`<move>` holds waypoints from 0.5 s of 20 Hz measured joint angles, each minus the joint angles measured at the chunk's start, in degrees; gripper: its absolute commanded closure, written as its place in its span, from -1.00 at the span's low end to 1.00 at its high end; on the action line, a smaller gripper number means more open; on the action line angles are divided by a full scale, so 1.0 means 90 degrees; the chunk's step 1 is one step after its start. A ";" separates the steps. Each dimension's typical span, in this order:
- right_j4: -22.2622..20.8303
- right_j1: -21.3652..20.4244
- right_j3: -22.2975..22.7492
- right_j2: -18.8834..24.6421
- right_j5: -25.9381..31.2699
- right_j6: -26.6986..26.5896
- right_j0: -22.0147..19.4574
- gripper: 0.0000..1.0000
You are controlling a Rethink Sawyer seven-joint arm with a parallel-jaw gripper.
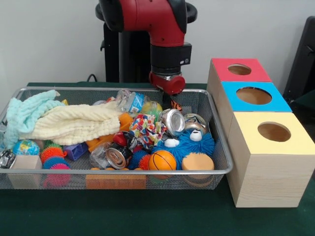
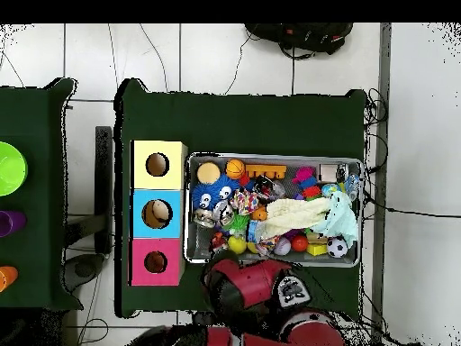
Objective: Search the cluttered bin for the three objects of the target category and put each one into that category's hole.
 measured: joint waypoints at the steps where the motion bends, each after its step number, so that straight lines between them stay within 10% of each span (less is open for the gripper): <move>1: -0.0001 -0.0108 0.0057 0.0265 0.0350 0.0000 -0.0296 1.00; 10: 0.0356 -0.1112 0.0619 0.1835 0.2328 -0.0093 -0.1839 1.00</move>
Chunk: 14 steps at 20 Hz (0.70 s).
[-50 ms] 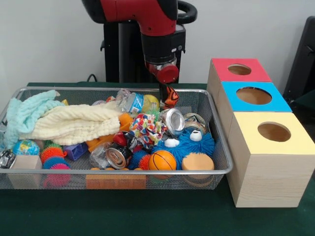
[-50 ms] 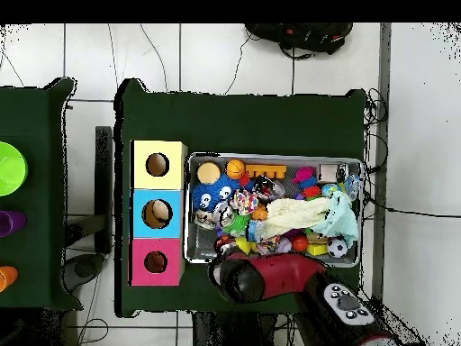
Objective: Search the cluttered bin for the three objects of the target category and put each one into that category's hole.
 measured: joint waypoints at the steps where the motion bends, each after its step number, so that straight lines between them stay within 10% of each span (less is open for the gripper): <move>1: 0.0061 -0.0101 0.0046 0.0125 0.0161 -0.0012 -0.0114 1.00; 14: 0.0885 -0.1195 0.0030 0.1477 0.2302 -0.0093 -0.1163 1.00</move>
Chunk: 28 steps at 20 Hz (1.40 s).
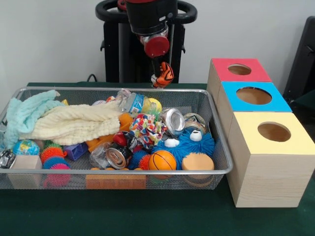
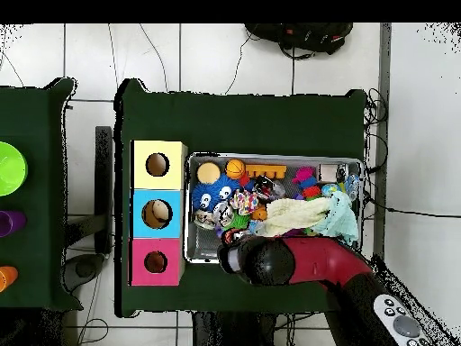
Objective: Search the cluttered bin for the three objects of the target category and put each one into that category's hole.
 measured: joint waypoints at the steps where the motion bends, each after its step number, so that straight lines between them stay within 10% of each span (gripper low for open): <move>1: -0.0003 -0.0029 -0.0012 0.0044 0.0024 0.0000 0.0011 1.00; 9: -0.0009 -0.0252 -0.0004 0.0092 -0.0007 0.0000 0.0705 1.00; 22: -0.0239 -0.0554 0.0230 -0.0773 -0.1328 0.0000 0.3982 1.00; 28: -0.0362 -0.0228 0.0273 -0.1606 -0.2423 0.0000 0.4729 1.00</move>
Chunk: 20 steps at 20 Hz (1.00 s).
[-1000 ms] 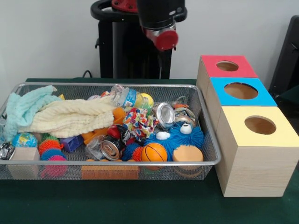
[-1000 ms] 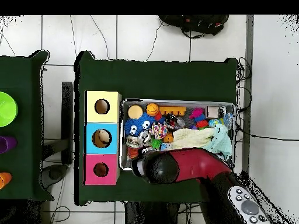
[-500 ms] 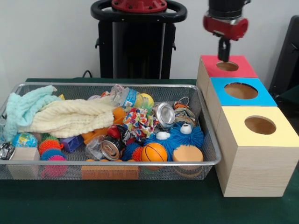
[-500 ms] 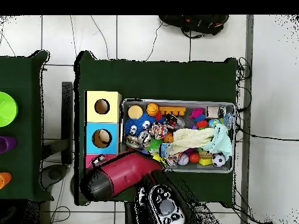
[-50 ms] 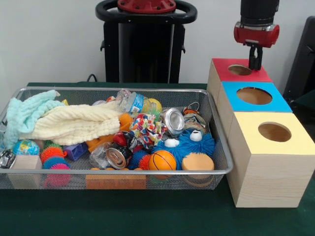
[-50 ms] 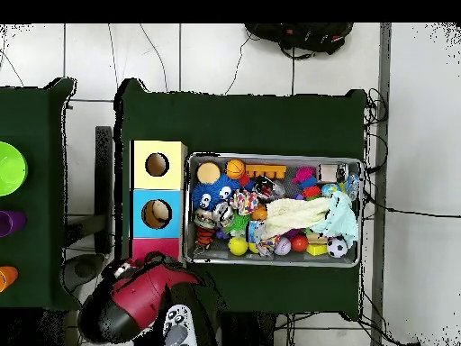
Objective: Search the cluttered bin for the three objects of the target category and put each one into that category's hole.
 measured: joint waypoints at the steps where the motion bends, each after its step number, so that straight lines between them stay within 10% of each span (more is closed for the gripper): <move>1: 0.0008 -0.0013 0.0026 -0.0050 -0.0063 0.0000 0.0017 1.00; 20: 0.0249 0.0031 0.0570 -0.0081 -0.0749 0.0000 -0.1090 1.00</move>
